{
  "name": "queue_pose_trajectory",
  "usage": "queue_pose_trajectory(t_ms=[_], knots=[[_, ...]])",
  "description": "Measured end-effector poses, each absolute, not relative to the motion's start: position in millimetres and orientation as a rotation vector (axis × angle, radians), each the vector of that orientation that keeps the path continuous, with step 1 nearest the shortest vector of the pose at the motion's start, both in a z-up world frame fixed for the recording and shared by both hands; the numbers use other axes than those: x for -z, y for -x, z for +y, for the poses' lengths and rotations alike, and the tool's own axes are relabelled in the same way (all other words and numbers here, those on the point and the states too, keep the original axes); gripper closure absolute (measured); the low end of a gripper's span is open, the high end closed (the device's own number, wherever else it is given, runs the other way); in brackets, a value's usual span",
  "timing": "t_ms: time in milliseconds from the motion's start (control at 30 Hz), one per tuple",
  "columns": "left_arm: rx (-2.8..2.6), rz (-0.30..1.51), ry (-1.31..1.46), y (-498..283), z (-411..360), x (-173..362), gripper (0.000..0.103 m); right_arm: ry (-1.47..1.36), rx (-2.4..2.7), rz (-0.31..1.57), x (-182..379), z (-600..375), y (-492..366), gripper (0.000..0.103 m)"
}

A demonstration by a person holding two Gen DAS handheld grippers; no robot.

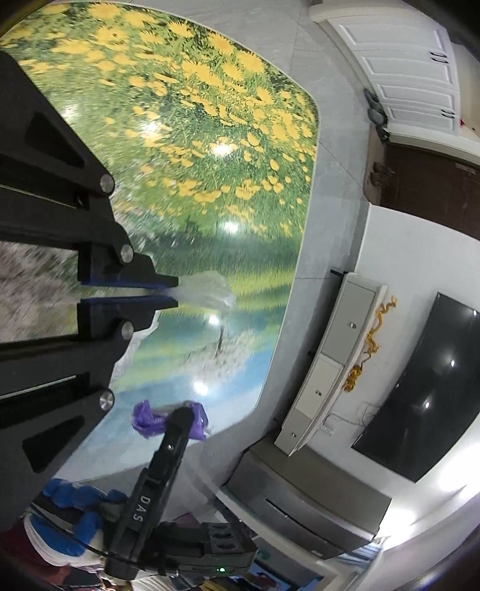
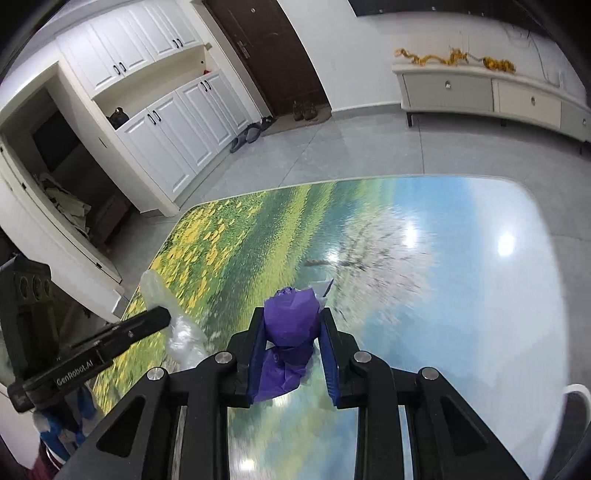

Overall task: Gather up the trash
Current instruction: 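Carry both bags over the bin and open both tools to drop them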

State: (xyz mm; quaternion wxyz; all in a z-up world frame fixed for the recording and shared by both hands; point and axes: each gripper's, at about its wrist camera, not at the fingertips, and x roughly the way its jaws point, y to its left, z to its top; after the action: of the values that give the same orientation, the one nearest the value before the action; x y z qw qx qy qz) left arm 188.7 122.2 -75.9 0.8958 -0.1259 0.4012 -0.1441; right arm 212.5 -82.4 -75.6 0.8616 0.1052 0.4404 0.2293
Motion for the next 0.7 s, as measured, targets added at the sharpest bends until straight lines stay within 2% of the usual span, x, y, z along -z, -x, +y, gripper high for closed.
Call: queue_pose_trajectory(t_ms=[400,700], knots=[[0.338,0.709,0.051,-107,32,11,0.1,-0.163,-0.373,0.786,9,-179,-122,0.077],[0.413,0.69,-0.103,-74,-52,0,0.1,-0.155,-0.242,0.752,5,-253,-66,0.077]])
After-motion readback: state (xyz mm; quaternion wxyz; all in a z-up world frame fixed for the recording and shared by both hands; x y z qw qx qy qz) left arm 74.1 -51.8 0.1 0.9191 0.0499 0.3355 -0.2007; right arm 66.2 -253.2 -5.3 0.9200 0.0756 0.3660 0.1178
